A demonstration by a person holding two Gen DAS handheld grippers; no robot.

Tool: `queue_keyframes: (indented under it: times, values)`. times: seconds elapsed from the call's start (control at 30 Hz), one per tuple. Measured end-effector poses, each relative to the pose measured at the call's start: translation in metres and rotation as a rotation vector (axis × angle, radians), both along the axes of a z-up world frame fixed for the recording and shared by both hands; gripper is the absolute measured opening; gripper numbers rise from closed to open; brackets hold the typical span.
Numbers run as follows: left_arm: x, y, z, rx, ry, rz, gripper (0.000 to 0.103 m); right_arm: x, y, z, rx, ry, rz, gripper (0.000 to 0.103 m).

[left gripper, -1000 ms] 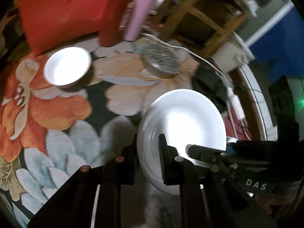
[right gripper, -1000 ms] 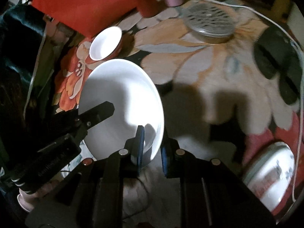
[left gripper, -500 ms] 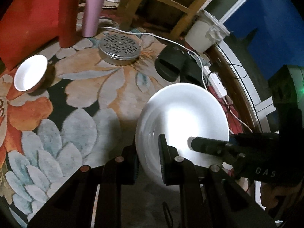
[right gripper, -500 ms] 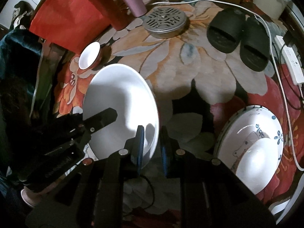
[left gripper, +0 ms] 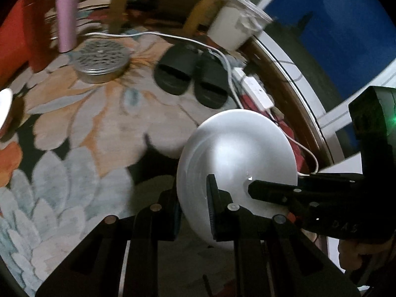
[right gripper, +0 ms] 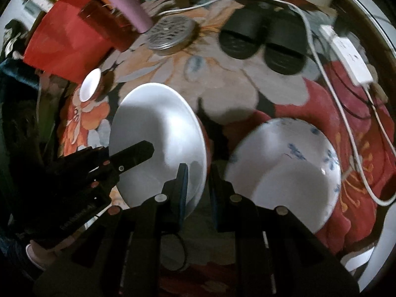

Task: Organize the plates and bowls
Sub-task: 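Carry the small bowl with the right gripper over to the stack, then lower the small bowl into the white bowl and open the right gripper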

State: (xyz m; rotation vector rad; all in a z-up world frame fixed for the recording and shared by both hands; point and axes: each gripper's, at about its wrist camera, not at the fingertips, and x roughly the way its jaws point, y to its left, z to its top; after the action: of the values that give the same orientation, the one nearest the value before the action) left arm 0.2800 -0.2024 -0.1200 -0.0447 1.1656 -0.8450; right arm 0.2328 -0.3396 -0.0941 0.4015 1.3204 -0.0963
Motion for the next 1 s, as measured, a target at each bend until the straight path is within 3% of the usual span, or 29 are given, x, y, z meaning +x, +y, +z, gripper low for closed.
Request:
queue_keyframes:
  times: [0.5,0.77,1.0]
  values:
    - [-0.050,-0.111,-0.022,0.047,0.022,-0.237,0.017,-0.065,-0.081,-0.017,-0.015,0.107,-0.186,0.018]
    - [-0.064,-0.129,-0.037,0.094,0.045,-0.299,0.017,-0.084,-0.101,-0.038,0.079,0.164,-0.259,0.017]
    - [-0.063,-0.128,-0.043,0.112,0.070,-0.304,0.017,-0.083,-0.099,-0.041,0.084,0.168,-0.264,0.017]
